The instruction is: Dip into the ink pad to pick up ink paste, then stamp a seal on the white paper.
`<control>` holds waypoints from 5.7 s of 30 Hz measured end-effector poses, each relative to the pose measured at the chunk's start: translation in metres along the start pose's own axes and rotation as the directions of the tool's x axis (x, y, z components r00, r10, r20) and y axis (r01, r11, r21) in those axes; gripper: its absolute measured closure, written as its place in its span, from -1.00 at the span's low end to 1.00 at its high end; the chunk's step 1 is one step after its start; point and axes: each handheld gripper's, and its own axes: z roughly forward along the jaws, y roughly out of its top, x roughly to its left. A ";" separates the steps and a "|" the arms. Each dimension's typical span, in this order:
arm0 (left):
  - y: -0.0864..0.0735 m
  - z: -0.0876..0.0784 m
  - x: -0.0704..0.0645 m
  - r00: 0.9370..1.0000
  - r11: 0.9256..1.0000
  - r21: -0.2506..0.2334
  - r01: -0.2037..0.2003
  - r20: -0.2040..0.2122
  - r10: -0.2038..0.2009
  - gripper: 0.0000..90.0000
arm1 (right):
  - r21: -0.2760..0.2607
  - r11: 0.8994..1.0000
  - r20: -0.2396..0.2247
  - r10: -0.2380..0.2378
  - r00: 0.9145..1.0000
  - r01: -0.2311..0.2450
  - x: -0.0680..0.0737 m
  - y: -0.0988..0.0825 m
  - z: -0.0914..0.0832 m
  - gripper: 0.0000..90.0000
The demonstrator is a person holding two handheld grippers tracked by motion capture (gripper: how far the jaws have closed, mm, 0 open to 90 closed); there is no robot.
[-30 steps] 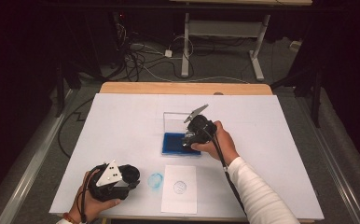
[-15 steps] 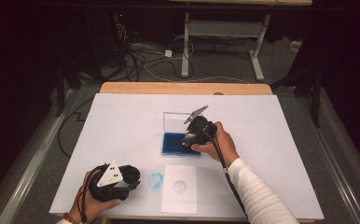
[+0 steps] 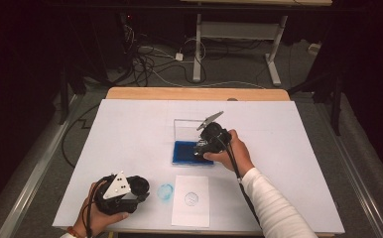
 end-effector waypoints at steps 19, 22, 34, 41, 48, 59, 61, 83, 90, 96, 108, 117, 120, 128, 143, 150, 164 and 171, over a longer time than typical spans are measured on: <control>-0.002 -0.001 0.006 0.999 0.999 -0.011 0.038 -0.017 -0.038 -0.20 | -0.217 0.976 -0.012 -0.003 1.000 0.001 -0.004 -0.023 -0.035 0.27; -0.002 0.000 0.006 0.999 0.999 -0.011 0.040 -0.019 -0.041 -0.20 | -0.274 0.962 -0.015 -0.023 1.000 0.018 0.002 -0.025 -0.051 0.27; -0.001 0.001 0.005 1.000 0.999 -0.022 0.026 0.006 -0.025 -0.20 | -0.394 0.915 -0.022 -0.096 0.995 0.080 0.024 -0.035 -0.095 0.27; 0.000 0.002 0.006 1.000 1.000 -0.015 0.019 0.004 -0.019 -0.20 | -0.403 0.910 -0.016 -0.115 0.993 0.099 0.031 -0.041 -0.106 0.27; -0.001 0.004 0.006 1.000 1.000 -0.011 0.027 0.005 -0.027 -0.20 | -0.412 0.907 -0.028 -0.113 0.993 0.091 0.032 -0.043 -0.110 0.27; -0.001 0.005 0.006 1.000 1.000 -0.007 0.021 0.007 -0.021 -0.20 | -0.413 0.906 -0.039 -0.127 0.991 0.099 0.036 -0.043 -0.110 0.27; -0.001 0.005 0.005 1.000 1.000 -0.004 0.016 0.007 -0.016 -0.20 | -0.414 0.904 -0.038 -0.130 0.991 0.103 0.037 -0.043 -0.110 0.27; 0.009 0.014 0.001 0.999 1.000 -0.024 0.008 0.043 -0.007 -0.20 | -0.451 0.882 -0.057 -0.184 0.981 0.140 0.055 -0.039 -0.120 0.27; 0.024 0.023 -0.008 0.997 0.999 -0.044 -0.018 0.072 0.022 -0.20 | -0.452 0.880 -0.065 -0.200 0.978 0.149 0.060 -0.037 -0.118 0.27; 0.027 0.030 -0.011 0.996 0.999 -0.035 -0.015 0.093 0.019 -0.20 | -0.451 0.879 -0.077 -0.210 0.975 0.154 0.063 -0.036 -0.117 0.27; 0.030 0.035 -0.010 0.995 0.999 -0.036 -0.019 0.092 0.022 -0.20 | -0.443 0.882 -0.086 -0.217 0.972 0.158 0.066 -0.036 -0.114 0.27; 0.030 0.035 -0.009 0.996 0.999 -0.035 -0.021 0.087 0.024 -0.20 | -0.423 0.890 -0.091 -0.230 0.969 0.171 0.071 -0.036 -0.109 0.27; 0.030 0.034 -0.009 0.996 0.999 -0.036 -0.022 0.086 0.025 -0.20 | -0.412 0.893 -0.096 -0.237 0.967 0.178 0.073 -0.036 -0.106 0.27; 0.030 0.034 -0.008 0.996 0.999 -0.036 -0.023 0.085 0.026 -0.20 | -0.381 0.904 -0.115 -0.253 0.961 0.192 0.080 -0.037 -0.096 0.27; 0.030 0.034 -0.007 0.996 0.999 -0.035 -0.021 0.083 0.024 -0.20 | -0.288 0.928 -0.158 -0.290 0.944 0.237 0.094 -0.048 -0.071 0.27; 0.029 0.033 -0.007 0.997 0.999 -0.035 -0.026 0.078 0.028 -0.20 | -0.242 0.937 -0.172 -0.297 0.939 0.252 0.099 -0.052 -0.059 0.27; 0.026 0.030 -0.006 0.997 0.999 -0.034 -0.023 0.073 0.025 -0.20 | -0.185 0.946 -0.182 -0.300 0.937 0.267 0.100 -0.054 -0.047 0.27; 0.025 0.029 -0.005 0.997 0.999 -0.034 -0.020 0.072 0.022 -0.20 | -0.160 0.947 -0.192 -0.308 0.932 0.280 0.103 -0.055 -0.042 0.27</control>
